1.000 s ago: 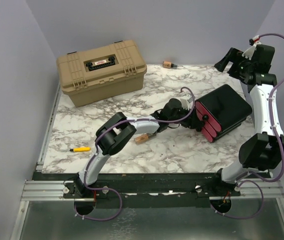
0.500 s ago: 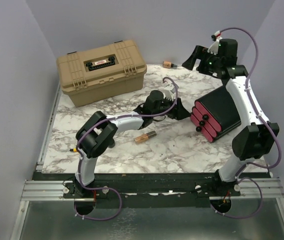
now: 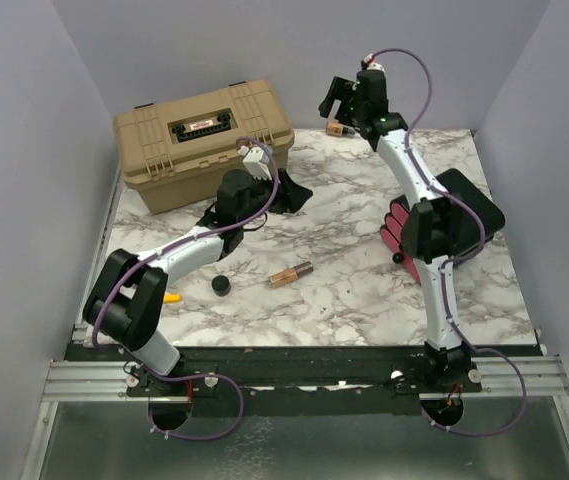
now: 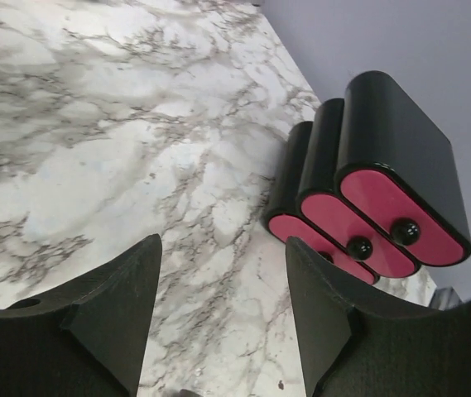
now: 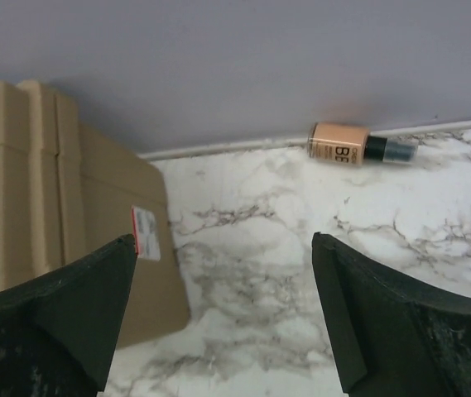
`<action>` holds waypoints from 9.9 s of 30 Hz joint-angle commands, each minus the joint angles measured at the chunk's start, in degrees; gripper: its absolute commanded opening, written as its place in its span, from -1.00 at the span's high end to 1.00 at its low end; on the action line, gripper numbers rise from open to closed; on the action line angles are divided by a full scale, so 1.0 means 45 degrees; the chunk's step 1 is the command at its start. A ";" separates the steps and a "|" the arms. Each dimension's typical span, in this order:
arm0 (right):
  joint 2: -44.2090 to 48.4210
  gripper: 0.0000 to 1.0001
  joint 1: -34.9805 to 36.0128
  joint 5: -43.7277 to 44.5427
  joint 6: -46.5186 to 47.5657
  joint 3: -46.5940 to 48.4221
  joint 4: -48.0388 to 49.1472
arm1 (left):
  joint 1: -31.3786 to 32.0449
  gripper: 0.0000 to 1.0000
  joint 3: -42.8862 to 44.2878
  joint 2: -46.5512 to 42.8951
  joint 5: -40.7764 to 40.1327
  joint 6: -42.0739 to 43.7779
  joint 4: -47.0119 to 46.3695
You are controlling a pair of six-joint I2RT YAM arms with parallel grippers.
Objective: Organize the makeup
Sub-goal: Pick up the makeup from the corner of the board, then place the makeup at the center of the board, then open the drawer in the storage box.
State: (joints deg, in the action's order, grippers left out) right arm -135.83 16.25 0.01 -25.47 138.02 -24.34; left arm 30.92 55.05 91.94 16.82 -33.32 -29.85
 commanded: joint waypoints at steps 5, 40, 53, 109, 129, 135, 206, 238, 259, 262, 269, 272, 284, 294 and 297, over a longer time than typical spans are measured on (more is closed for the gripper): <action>-0.3875 -0.82 0.0258 0.1788 0.0995 0.2600 0.3530 | -0.1255 -0.28 -0.0133 -0.0645 -0.0321 0.1015 0.1392; -0.6401 -0.80 -0.1434 -0.1702 0.3560 0.2834 0.5122 | -0.1956 -0.28 0.0440 0.0661 0.1106 0.1426 0.2215; -0.6632 -0.84 -0.2075 -0.2261 0.2714 0.3352 0.4335 | -0.2064 -0.28 0.0473 0.0731 0.1267 0.1681 0.2444; -0.8553 -0.70 -0.2538 -0.2384 -0.4906 0.3637 0.7264 | -0.1898 -0.27 1.1854 0.9566 -0.1369 0.3034 0.5058; -0.7801 -0.59 -0.2268 -0.3975 -0.2726 0.3529 0.5655 | -0.2717 -0.26 0.8740 0.7114 -0.1975 0.2717 0.4669; -0.6947 -0.46 -0.1935 -0.3858 -0.1046 0.2863 0.4579 | -0.2730 -0.26 0.8755 0.6872 -0.1662 0.2710 0.4566; 0.6067 0.80 0.5674 -0.1751 0.2108 -1.5557 0.6576 | -0.2695 -0.32 -0.1478 -0.6139 -0.1784 0.1696 0.5092; 0.4651 0.10 0.7131 -0.2057 0.2036 -1.3831 0.4489 | -0.2700 -0.33 -0.1896 -0.6974 -0.2018 0.1294 0.5753; 1.0474 -0.56 0.2473 0.4611 0.2707 -1.3077 0.2060 | -0.1721 -0.36 -0.0141 -0.5630 -0.0607 0.2288 0.5716; 1.0231 -0.56 0.0372 0.4370 0.2595 -1.2026 0.1068 | -0.0766 -0.36 0.0351 -0.4885 -0.0615 0.2947 0.5717; 0.9056 -0.60 -0.3390 0.4117 0.2082 -0.9860 -0.0647 | 0.0939 -0.36 0.1265 -0.2722 -0.1006 0.4398 0.6106; 0.8581 -0.61 -0.5204 0.2957 0.1716 -0.9801 -0.0580 | 0.1126 -0.36 0.1495 -0.1991 -0.1030 0.4411 0.6125; 0.7354 -0.63 -0.7155 0.0708 0.1964 -0.9856 -0.0834 | 0.1143 -0.34 0.2336 0.1827 -0.3924 0.3935 0.6244; 0.7104 -0.63 -0.7460 -0.2178 0.2504 -1.0329 -0.1691 | 0.1235 -0.34 0.2322 0.1681 -0.3324 0.3631 0.6039; 0.7510 -0.63 -0.7459 -0.1884 0.2601 -1.0864 -0.1317 | 0.1408 -0.34 0.2498 0.1494 -0.2954 0.3573 0.5870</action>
State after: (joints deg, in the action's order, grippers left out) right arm -102.43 -17.26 -5.52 -15.00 92.95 -26.20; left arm 36.16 64.23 100.90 0.89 -16.29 -1.43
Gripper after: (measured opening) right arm 0.813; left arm 0.672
